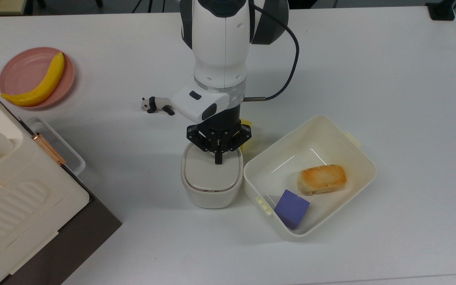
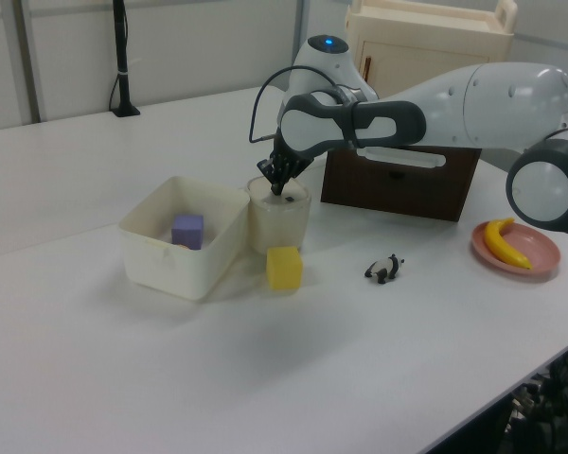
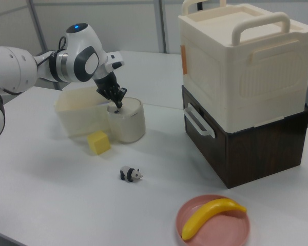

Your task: Close the trash can

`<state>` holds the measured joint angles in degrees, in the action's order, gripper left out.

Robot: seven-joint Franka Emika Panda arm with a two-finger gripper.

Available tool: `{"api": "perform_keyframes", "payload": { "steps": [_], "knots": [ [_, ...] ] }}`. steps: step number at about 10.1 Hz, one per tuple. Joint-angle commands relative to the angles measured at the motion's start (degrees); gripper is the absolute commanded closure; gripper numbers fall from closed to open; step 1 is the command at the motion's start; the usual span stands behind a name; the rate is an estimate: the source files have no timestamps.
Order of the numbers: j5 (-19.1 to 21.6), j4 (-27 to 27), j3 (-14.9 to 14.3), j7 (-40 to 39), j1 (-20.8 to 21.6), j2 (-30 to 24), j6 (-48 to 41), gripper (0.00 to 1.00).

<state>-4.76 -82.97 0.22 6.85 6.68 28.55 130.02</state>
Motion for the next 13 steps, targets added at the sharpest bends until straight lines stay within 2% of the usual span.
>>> {"api": "perform_keyframes", "payload": {
  "steps": [1, 2, 3, 4, 5, 7, 13],
  "knots": [
    [0.19, -1.85, -0.14, -1.05, 1.15, 1.51, -0.81, 1.0],
    [0.53, -2.02, -0.05, -1.4, 0.88, -1.1, -3.25, 1.0],
    [0.97, -1.68, -0.13, -4.53, 0.71, -3.48, -11.37, 0.99],
    [1.06, -1.59, -0.14, -5.61, 0.79, -5.94, -18.24, 0.54],
    [0.63, -1.67, -0.31, -5.53, 0.88, -8.4, -24.05, 0.01],
    [0.1, -1.67, -0.84, -5.18, 0.88, -10.7, -29.98, 0.0],
    [0.71, -1.85, -0.93, -3.0, -2.11, -12.91, -31.05, 0.0]
  ]
}}
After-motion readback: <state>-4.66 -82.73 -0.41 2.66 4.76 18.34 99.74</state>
